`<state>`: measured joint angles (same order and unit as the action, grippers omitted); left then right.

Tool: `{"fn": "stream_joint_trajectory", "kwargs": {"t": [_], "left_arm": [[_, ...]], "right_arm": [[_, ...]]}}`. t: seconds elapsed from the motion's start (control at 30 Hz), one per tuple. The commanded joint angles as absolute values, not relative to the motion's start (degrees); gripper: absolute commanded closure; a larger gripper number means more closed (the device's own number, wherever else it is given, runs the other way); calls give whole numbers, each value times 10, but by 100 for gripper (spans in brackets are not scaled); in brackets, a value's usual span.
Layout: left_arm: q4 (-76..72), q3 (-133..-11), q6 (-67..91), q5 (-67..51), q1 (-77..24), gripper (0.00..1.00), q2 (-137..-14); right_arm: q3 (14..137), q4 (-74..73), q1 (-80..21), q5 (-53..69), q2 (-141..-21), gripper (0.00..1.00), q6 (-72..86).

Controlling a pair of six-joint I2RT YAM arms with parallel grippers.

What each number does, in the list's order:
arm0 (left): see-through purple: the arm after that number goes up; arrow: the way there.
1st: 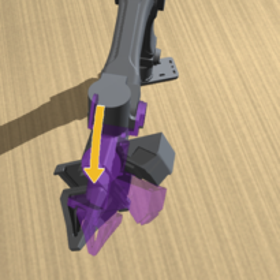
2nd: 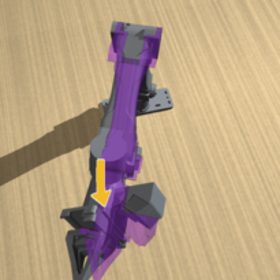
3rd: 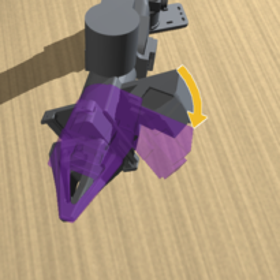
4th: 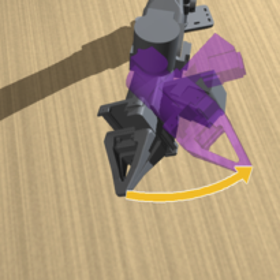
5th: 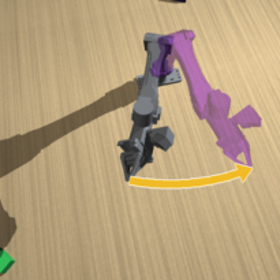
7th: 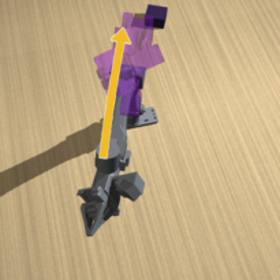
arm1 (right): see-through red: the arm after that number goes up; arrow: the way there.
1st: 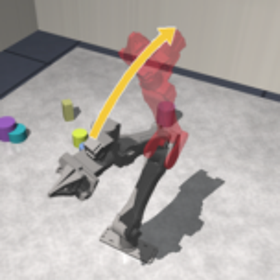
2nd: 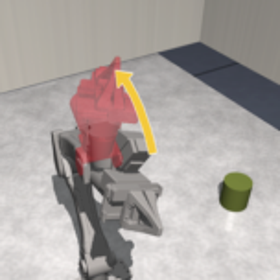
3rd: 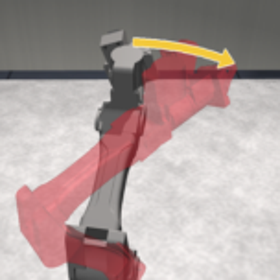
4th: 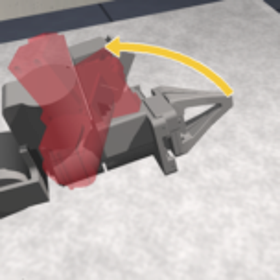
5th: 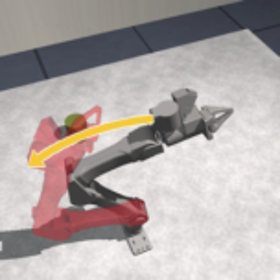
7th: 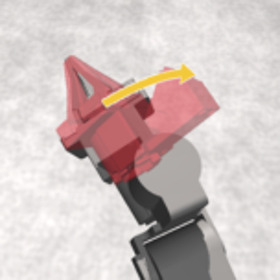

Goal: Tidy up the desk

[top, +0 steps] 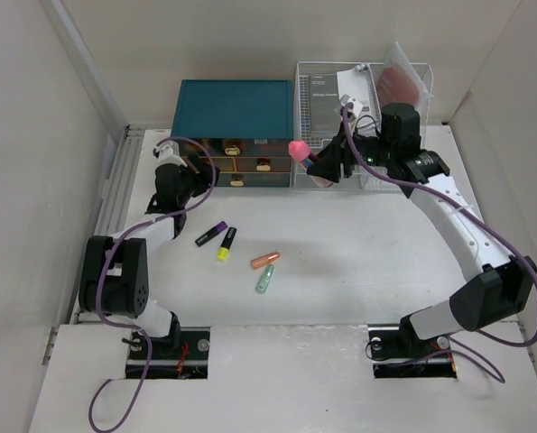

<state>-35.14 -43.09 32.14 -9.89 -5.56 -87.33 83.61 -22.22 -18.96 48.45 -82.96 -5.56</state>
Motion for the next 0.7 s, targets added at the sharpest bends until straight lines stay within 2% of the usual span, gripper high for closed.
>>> {"fn": "stream_joint_trajectory", "kwargs": {"t": [0.0,0.23,0.67], "left_arm": [[-403,-411,343,-77,-54,39,-870],[-438,-378,354,-41,-54,39,-860],[-512,-380,381,-52,-54,39,-896]], "right_arm": [[840,-178,-183,512,-817,100,-45],[840,-178,-183,523,-817,100,-45],[830,-172,-178,529,-817,100,-45]]}}
